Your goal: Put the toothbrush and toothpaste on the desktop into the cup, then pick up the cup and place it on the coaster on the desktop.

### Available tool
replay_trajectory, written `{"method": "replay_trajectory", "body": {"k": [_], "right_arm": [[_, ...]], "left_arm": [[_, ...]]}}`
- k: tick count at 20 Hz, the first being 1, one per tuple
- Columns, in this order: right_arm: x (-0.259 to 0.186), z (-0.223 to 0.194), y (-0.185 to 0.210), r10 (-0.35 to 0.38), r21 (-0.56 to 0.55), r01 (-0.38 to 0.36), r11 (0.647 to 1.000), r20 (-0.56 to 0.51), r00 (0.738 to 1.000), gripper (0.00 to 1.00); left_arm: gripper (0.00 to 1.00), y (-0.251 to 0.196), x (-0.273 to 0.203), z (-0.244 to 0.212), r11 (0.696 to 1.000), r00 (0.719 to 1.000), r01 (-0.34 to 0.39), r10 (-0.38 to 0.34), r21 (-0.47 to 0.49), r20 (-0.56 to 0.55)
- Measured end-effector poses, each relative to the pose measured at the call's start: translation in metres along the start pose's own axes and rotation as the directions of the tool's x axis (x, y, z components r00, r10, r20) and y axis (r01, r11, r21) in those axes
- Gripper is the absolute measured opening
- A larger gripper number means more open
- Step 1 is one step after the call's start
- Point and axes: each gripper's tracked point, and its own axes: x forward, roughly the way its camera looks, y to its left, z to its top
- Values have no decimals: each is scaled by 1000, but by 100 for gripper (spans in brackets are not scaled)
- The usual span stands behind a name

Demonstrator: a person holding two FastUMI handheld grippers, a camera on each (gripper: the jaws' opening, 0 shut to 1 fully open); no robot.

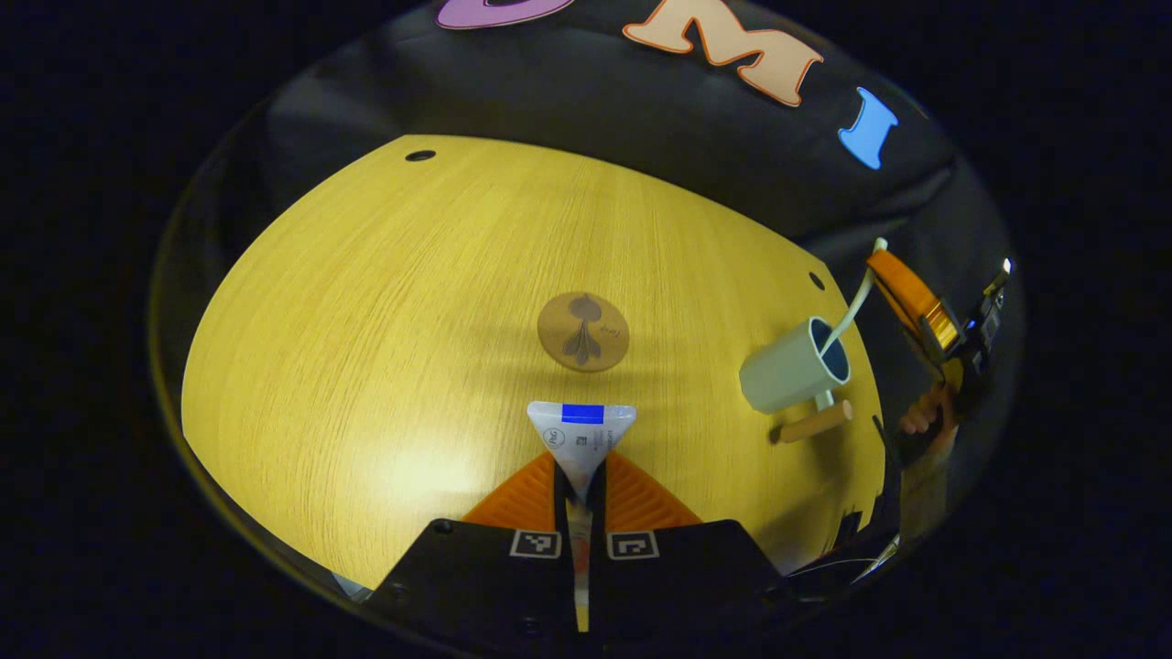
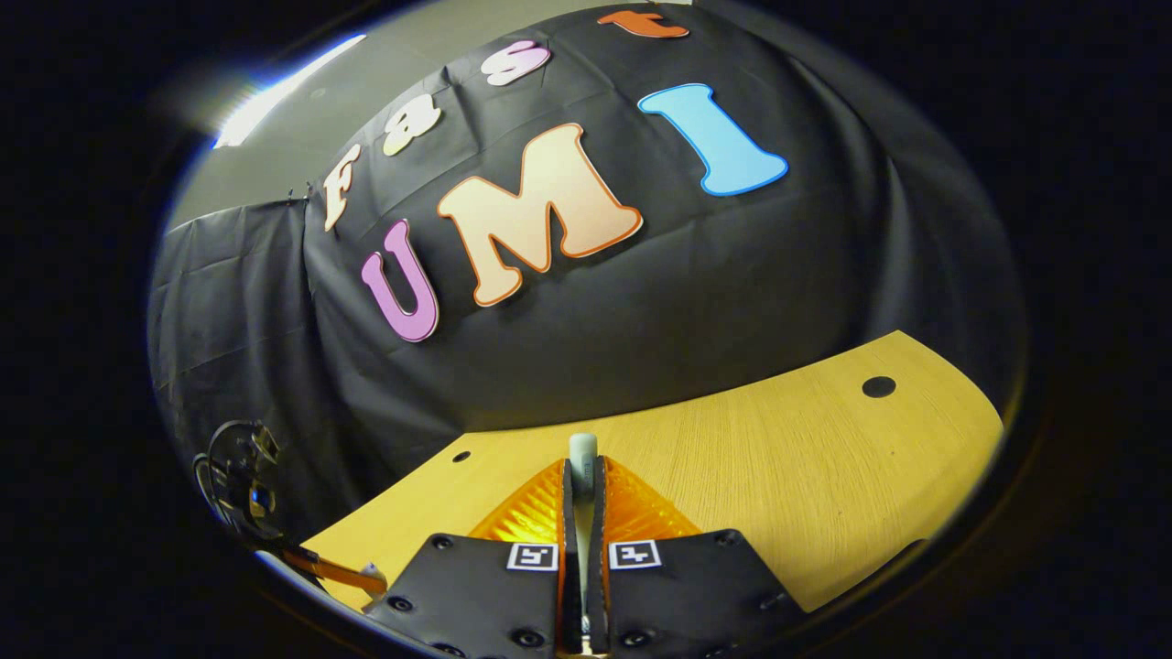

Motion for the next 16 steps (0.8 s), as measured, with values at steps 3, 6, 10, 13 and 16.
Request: {"method": "replay_trajectory", "body": {"k": [3, 6, 10, 13, 16], "right_arm": [[-3, -8, -3, -5, 1, 5, 1000, -7, 1000, 6], [-14, -4, 5, 15, -14, -15, 1000, 36, 999, 12], [-29, 0, 4, 18, 7, -18, 1000, 47, 999, 29], [-52, 29, -11, -49, 80, 37, 996, 140, 989, 75], [-89, 50, -41, -145, 122, 121, 985, 204, 968, 97]], "left_arm": [[4, -14, 6, 29, 1000, 997, 21, -23, 19, 71], [4, -34, 11, 61, 998, 987, 50, -53, 25, 154], [2, -73, 8, 94, 991, 962, 114, -129, 77, 242], [4, -111, 3, 116, 976, 929, 158, -199, 152, 312], [4, -172, 1, 134, 938, 877, 259, -329, 233, 350]]}}
